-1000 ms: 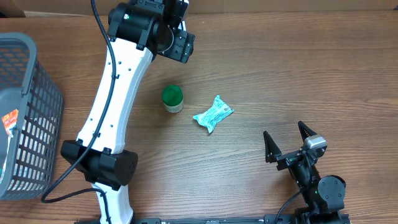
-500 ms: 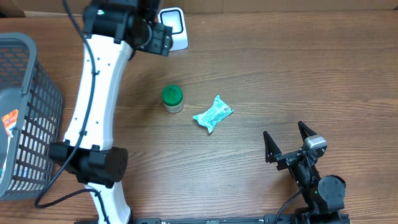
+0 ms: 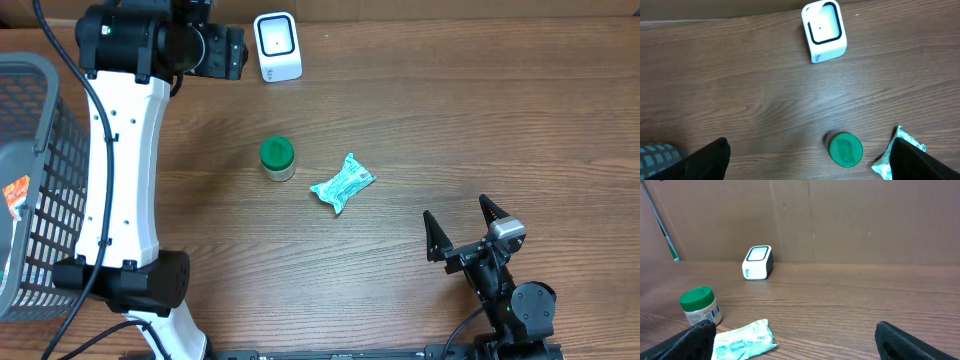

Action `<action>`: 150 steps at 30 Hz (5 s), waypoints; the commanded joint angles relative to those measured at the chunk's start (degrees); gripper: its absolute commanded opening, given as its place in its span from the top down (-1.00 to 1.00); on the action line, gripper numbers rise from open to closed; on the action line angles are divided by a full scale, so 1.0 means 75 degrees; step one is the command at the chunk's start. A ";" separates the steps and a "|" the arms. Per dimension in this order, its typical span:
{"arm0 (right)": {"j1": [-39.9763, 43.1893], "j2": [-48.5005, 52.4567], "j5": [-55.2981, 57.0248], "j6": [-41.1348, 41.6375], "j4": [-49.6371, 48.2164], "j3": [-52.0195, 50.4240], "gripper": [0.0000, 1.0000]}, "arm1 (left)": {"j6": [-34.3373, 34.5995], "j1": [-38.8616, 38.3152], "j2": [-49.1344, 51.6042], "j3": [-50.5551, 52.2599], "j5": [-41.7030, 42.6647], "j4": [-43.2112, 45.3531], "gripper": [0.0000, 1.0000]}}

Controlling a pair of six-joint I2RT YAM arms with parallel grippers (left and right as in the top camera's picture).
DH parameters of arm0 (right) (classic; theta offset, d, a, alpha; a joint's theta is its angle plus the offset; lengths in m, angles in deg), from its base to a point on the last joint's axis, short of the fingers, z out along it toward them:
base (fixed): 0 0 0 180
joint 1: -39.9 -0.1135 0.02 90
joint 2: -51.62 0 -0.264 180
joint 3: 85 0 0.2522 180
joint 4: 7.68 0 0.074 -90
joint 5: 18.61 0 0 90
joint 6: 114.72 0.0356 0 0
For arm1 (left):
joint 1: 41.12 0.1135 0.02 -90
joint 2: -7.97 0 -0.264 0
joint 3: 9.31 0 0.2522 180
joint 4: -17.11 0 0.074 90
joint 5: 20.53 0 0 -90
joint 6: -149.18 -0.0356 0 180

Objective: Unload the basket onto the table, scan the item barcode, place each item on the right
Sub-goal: 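Raise the left gripper and move it back toward the basket, then lower the left gripper into the basket and grasp the orange box, then lift the orange box out and carry it right of the green packet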

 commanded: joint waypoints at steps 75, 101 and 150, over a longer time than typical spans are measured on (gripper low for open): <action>0.0035 -0.0070 -0.0041 -0.0035 -0.0032 -0.0079 -1.00 | 0.1026 0.6694 -0.0831 -0.0376 0.0137 -0.1224 -0.60; 0.0035 -0.0070 -0.0041 -0.0035 -0.0032 -0.0079 -0.99 | -0.0251 0.7248 -0.0038 0.5453 0.0044 0.4564 -0.33; 0.0035 -0.0070 -0.0041 -0.0035 -0.0032 -0.0079 -1.00 | 0.0562 0.3710 -0.1833 0.0915 0.0898 0.0391 0.92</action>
